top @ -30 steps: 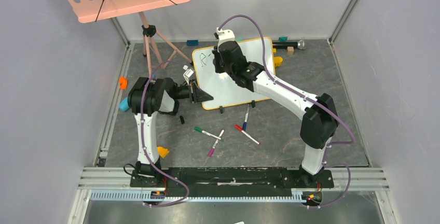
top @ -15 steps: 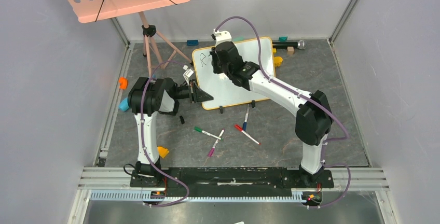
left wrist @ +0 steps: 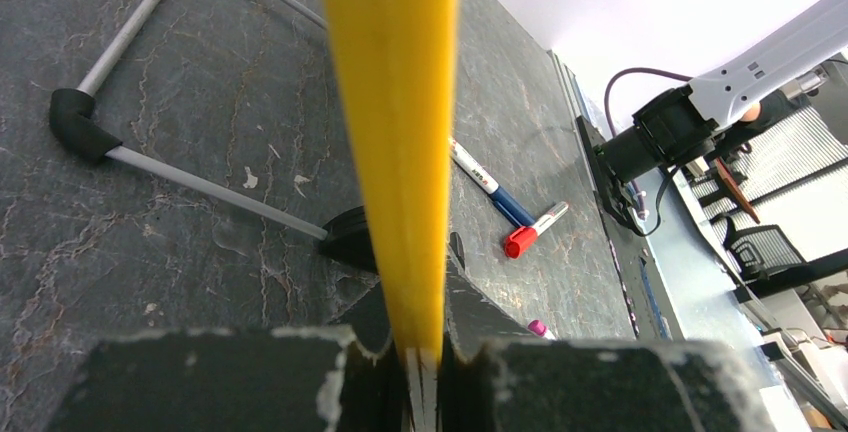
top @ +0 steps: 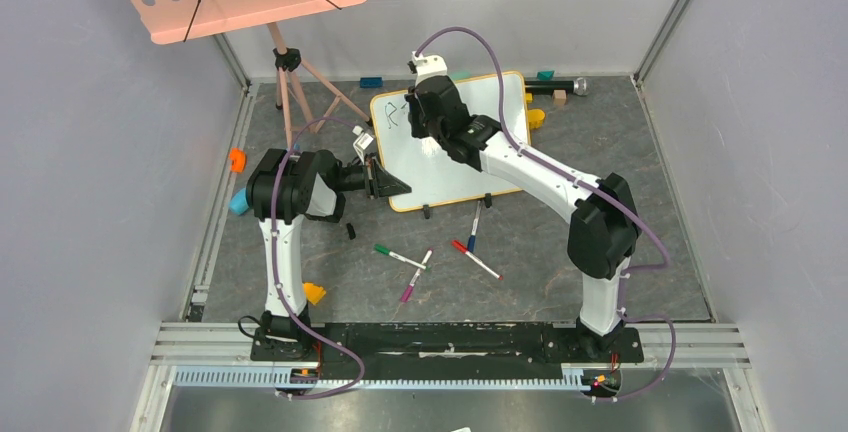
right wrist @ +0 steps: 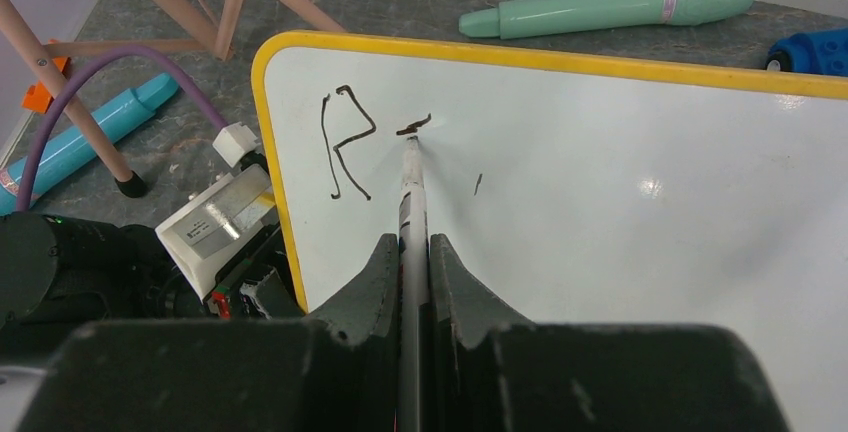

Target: Write a sentence on the whiteboard

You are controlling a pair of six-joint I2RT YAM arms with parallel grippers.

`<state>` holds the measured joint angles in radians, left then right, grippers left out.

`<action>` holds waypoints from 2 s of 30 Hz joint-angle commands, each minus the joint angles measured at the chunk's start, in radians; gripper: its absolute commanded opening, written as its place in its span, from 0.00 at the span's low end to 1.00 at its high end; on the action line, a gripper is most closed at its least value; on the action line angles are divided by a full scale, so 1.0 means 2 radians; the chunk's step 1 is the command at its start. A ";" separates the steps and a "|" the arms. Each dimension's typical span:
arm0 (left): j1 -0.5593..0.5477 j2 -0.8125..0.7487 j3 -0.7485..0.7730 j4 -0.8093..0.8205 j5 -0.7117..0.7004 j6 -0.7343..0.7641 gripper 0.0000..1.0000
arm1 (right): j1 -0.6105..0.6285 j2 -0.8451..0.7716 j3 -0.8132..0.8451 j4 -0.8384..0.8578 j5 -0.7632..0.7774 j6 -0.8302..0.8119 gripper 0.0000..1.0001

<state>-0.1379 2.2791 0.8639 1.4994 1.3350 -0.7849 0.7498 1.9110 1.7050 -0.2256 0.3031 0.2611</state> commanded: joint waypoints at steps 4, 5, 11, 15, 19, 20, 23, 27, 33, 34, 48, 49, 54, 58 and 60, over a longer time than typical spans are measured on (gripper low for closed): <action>-0.014 0.019 -0.010 0.029 0.052 0.037 0.02 | -0.002 -0.014 -0.021 0.006 0.001 0.002 0.00; -0.014 0.019 -0.010 0.029 0.052 0.037 0.02 | -0.002 -0.017 -0.027 0.006 0.001 0.003 0.00; -0.013 0.019 -0.010 0.029 0.052 0.037 0.02 | -0.002 -0.035 -0.067 0.016 0.001 0.010 0.00; -0.013 0.019 -0.010 0.029 0.051 0.037 0.02 | -0.002 -0.048 -0.095 0.026 -0.005 0.016 0.00; -0.014 0.019 -0.010 0.029 0.052 0.037 0.02 | -0.001 -0.052 -0.096 0.028 -0.013 0.019 0.00; -0.013 0.019 -0.010 0.029 0.052 0.037 0.02 | -0.002 -0.052 -0.092 0.028 -0.018 0.018 0.00; -0.013 0.018 -0.010 0.029 0.052 0.037 0.02 | -0.002 -0.055 -0.074 0.026 -0.032 0.015 0.00; -0.013 0.018 -0.010 0.029 0.052 0.037 0.02 | -0.003 -0.065 -0.055 0.025 -0.045 0.010 0.00; -0.014 0.019 -0.010 0.029 0.051 0.037 0.02 | -0.007 -0.077 -0.037 0.023 -0.045 0.006 0.00; -0.014 0.018 -0.010 0.029 0.051 0.037 0.02 | -0.008 -0.077 -0.036 0.021 -0.042 0.006 0.00; -0.013 0.019 -0.010 0.029 0.051 0.036 0.02 | -0.016 -0.053 -0.002 -0.012 0.014 0.003 0.00; -0.013 0.019 -0.010 0.029 0.051 0.036 0.02 | -0.017 -0.051 0.001 -0.013 0.015 0.003 0.00; -0.014 0.019 -0.011 0.029 0.050 0.037 0.02 | -0.019 -0.042 0.007 -0.013 0.016 0.003 0.00; -0.013 0.019 -0.010 0.029 0.051 0.037 0.02 | -0.021 -0.037 0.009 -0.013 0.015 0.002 0.00; -0.014 0.019 -0.010 0.029 0.051 0.037 0.02 | -0.021 -0.036 0.009 -0.013 0.015 0.002 0.00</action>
<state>-0.1383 2.2791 0.8639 1.5017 1.3357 -0.7876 0.7139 1.8256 1.6733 -0.2684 0.3157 0.2760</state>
